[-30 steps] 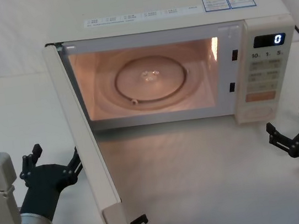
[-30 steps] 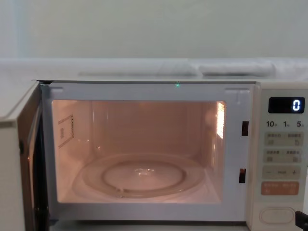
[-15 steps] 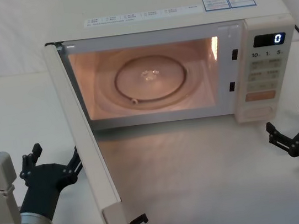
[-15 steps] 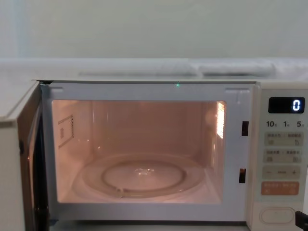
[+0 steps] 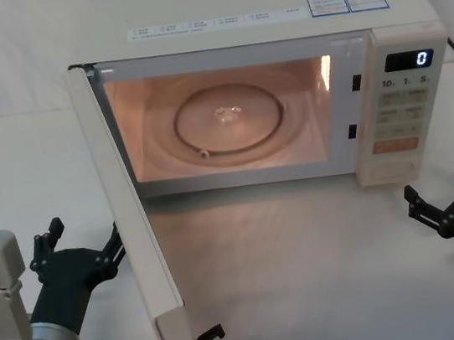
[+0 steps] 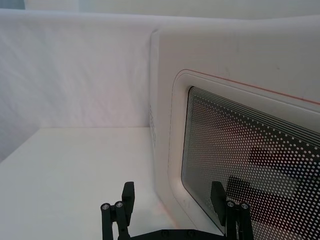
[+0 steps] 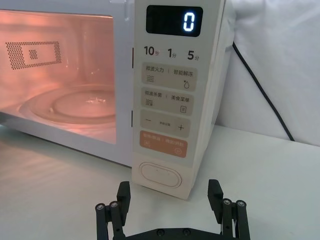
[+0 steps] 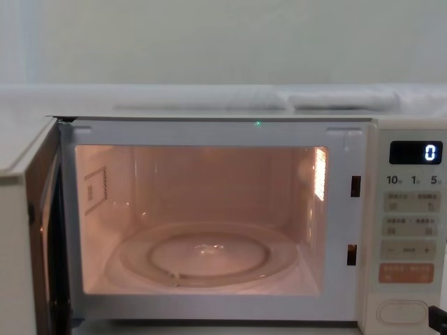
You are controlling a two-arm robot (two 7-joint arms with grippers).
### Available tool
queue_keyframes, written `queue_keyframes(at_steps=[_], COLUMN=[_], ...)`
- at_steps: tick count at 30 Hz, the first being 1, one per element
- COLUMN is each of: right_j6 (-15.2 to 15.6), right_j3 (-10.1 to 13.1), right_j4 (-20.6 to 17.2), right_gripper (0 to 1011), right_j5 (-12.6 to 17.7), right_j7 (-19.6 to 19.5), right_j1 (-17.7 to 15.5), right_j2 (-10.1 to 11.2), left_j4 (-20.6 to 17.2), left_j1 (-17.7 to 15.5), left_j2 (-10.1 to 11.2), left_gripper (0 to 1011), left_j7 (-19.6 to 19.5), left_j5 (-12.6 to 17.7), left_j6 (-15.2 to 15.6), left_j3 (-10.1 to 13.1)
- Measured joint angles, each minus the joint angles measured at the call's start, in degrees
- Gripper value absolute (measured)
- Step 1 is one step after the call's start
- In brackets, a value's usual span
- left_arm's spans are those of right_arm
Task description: Press the button to open the microwave door with one hand; close the microwave door with the other hand.
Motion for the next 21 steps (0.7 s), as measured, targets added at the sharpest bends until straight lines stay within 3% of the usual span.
queue_keyframes(at_steps=[21], right_j6=[0.0], right_j3=[0.0], right_j4=[0.0], right_gripper=[1002], right_j5=[0.0], right_j7=[0.0], right_j1=[0.0], right_j2=[0.0], left_j4=[0.0], left_j1=[0.0], left_j2=[0.0], left_gripper=[1001], left_j7=[0.0], left_j5=[0.0], left_j6=[0.0], left_j3=[0.0])
